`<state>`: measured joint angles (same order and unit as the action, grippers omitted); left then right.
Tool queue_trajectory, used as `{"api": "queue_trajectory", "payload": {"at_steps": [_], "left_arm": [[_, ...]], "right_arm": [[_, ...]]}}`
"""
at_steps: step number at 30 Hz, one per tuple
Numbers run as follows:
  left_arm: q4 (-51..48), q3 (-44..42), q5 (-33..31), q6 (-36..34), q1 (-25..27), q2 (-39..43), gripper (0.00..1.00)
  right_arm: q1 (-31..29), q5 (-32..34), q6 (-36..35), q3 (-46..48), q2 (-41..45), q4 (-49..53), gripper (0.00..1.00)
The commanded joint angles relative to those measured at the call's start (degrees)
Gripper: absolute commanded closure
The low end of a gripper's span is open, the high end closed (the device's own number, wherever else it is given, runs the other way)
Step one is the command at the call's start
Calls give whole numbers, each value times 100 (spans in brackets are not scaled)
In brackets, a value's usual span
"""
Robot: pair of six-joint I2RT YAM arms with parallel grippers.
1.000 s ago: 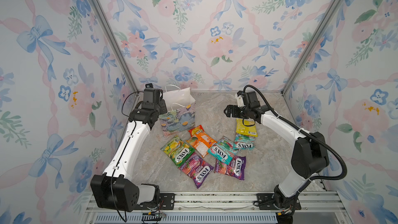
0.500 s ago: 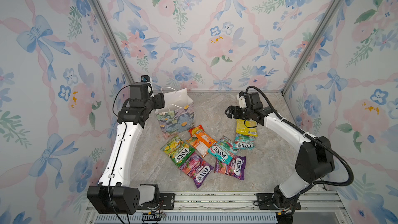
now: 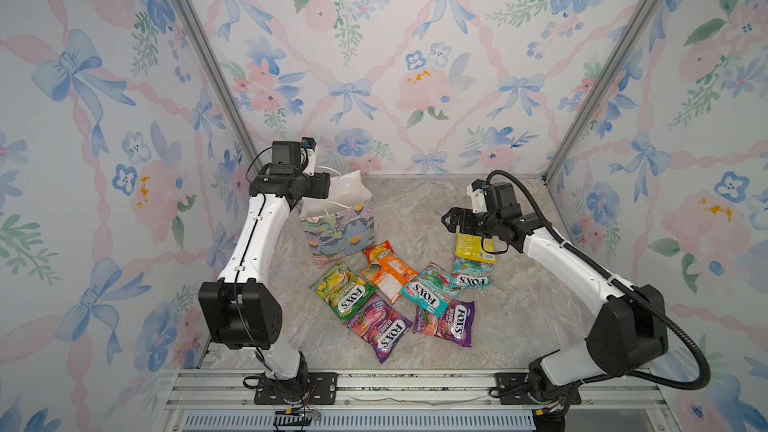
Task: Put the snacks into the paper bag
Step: 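Grasp the bag's rim with the left gripper and pull it open toward the robot, then reach the right gripper down to the purple FOX'S Berries candy bag and grasp it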
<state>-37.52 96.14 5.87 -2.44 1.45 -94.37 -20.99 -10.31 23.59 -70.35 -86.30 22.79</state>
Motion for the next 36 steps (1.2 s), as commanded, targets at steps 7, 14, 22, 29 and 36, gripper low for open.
{"api": "queue_trajectory", "payload": {"at_steps": [7,14,22,29,36], "left_arm": [[-156,364,7,-308,-14,-349,31],[-155,547,-9,-674,-9,-384,27],[-159,523,148,-915,-13,-549,32],[-190,743,483,-926,-22,-779,57],[-245,724,282,-851,-22,-781,80]], "right_arm": [[50,-156,169,42,79,147,3],[-64,-269,244,14,-42,143,3],[-234,-337,286,-115,-215,99,3],[-519,-456,359,-199,-446,-51,3],[-819,-681,409,-280,-696,-151,2]]}}
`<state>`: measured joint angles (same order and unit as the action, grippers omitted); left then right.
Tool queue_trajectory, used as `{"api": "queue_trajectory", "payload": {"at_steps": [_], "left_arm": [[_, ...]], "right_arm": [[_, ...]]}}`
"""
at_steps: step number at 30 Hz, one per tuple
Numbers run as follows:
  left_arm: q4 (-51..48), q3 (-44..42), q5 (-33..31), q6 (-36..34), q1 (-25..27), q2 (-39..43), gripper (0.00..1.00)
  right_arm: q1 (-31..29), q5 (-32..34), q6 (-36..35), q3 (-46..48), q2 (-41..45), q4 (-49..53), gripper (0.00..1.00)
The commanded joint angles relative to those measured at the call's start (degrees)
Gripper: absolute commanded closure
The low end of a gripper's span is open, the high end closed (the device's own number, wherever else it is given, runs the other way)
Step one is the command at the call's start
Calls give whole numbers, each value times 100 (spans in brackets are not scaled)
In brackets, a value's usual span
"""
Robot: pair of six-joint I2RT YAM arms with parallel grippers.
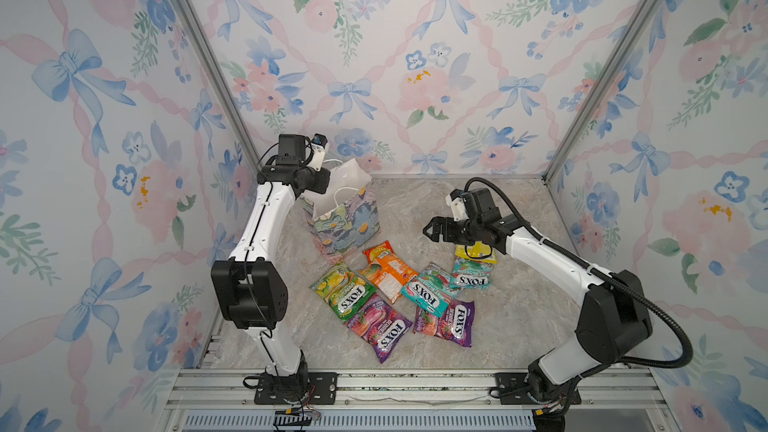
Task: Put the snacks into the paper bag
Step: 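Reach the right gripper down to the purple FOX'S Berries candy bag and grasp it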
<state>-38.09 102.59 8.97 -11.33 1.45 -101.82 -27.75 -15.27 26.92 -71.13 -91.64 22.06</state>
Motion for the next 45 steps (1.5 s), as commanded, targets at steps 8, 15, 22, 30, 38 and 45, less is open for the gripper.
{"api": "queue_trajectory", "payload": {"at_steps": [8,15,22,30,38,45], "left_arm": [[-180,-299,17,316,-22,312,85],[-185,-292,-86,572,-30,319,90],[-173,-414,-8,717,-76,403,100],[-159,-581,-11,834,-93,453,100],[-155,-619,-34,966,-93,427,100],[-151,-667,-67,1010,-93,446,100]], "right_arm": [[-480,-452,-14,-512,-654,2,0],[-740,-877,-480,-979,-1118,566,5],[-1287,-1173,-958,-1157,-1280,1260,13],[-2341,-972,-1018,-531,-877,1617,14],[-2742,-843,-725,237,-856,1336,19],[-2745,-688,-857,377,-1095,1203,19]]}}
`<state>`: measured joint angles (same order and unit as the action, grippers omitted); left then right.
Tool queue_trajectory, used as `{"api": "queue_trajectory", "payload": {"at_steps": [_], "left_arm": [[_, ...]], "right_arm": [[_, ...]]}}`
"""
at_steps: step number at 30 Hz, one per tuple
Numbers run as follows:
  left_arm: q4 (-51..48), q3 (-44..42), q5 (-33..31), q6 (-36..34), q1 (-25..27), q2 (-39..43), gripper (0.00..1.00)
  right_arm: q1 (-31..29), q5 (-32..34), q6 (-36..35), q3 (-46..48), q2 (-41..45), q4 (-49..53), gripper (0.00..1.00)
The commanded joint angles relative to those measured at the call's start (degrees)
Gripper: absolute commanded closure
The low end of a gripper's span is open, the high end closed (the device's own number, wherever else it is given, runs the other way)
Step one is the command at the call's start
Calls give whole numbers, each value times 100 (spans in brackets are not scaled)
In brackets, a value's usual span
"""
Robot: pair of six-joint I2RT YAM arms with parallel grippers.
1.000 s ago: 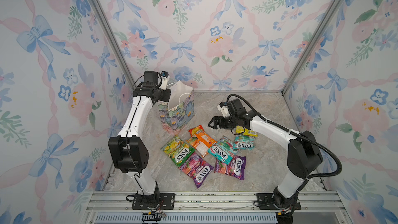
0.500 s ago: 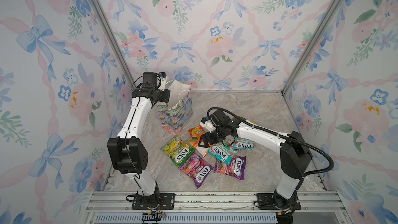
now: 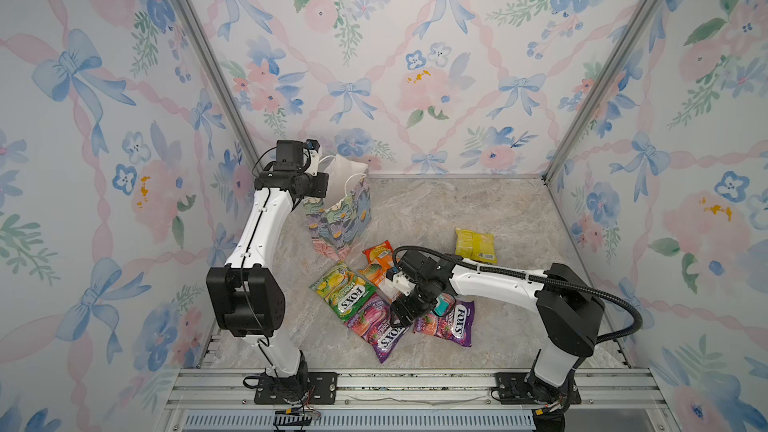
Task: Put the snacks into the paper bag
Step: 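Reach the right gripper down to the purple FOX'S Berries candy bag and grasp it, then lift the purple candy bag with the right gripper toward the gift bag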
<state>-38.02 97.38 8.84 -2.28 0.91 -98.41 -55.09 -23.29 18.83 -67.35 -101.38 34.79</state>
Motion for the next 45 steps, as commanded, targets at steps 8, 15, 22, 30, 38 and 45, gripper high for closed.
{"api": "queue_trajectory", "payload": {"at_steps": [8,15,22,30,38,45], "left_arm": [[-153,-201,-27,114,-38,169,100],[-153,-200,16,133,-42,183,100],[-153,-203,92,133,-35,216,100],[-135,-213,161,149,-37,219,100],[-129,-220,270,162,-39,231,100],[-135,-199,354,176,-41,261,100]], "right_arm": [[-50,162,4,-70,-525,-354,22],[-118,108,127,-158,-727,-607,33],[-125,-36,274,-138,-716,-745,70],[-103,-132,310,-275,-329,-598,100],[26,-167,327,-691,477,-198,100],[376,-308,614,-950,1071,-97,100]]}}
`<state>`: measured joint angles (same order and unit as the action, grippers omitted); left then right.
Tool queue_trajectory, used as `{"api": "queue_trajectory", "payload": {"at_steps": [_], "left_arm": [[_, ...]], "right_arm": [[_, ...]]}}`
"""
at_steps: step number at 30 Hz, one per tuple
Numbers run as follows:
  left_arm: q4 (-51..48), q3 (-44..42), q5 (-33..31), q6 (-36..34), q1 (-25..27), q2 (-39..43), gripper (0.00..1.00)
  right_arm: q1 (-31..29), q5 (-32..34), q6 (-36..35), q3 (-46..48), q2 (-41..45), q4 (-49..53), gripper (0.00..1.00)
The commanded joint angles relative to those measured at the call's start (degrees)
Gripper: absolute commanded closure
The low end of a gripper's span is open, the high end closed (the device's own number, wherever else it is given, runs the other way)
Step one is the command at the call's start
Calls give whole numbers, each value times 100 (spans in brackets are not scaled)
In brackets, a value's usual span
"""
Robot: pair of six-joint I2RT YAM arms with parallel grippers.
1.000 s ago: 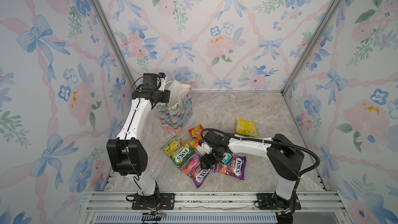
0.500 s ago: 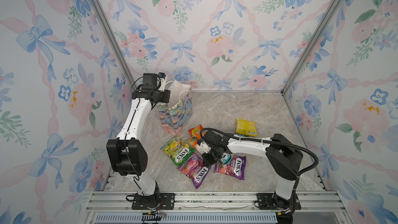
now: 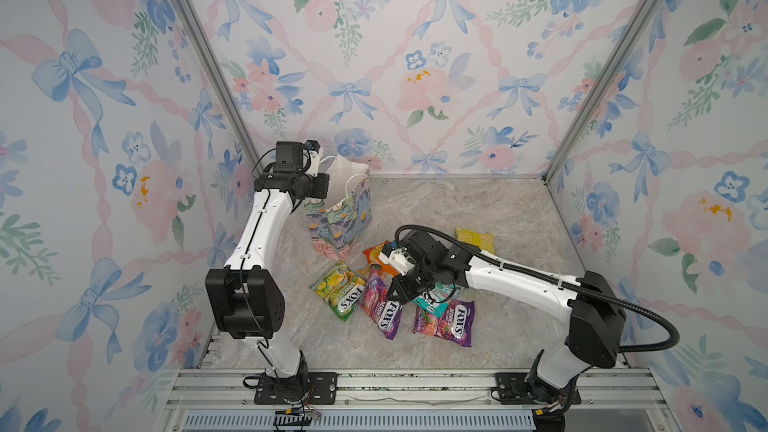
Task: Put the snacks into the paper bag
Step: 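Lift the purple candy bag with the right gripper toward the gift bag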
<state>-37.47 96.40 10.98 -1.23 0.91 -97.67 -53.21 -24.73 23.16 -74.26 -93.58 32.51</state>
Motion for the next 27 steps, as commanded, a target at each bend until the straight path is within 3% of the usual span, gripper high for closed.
{"api": "queue_trajectory", "payload": {"at_steps": [1,10,27], "left_arm": [[-190,-96,166,82,-45,187,100],[-186,-75,352,163,-43,167,100],[-181,71,906,520,-38,80,100]], "right_arm": [[233,-164,209,-286,357,124,100],[921,144,448,-734,712,-83,100],[1958,1430,167,-2870,-42,-18,100]]}}
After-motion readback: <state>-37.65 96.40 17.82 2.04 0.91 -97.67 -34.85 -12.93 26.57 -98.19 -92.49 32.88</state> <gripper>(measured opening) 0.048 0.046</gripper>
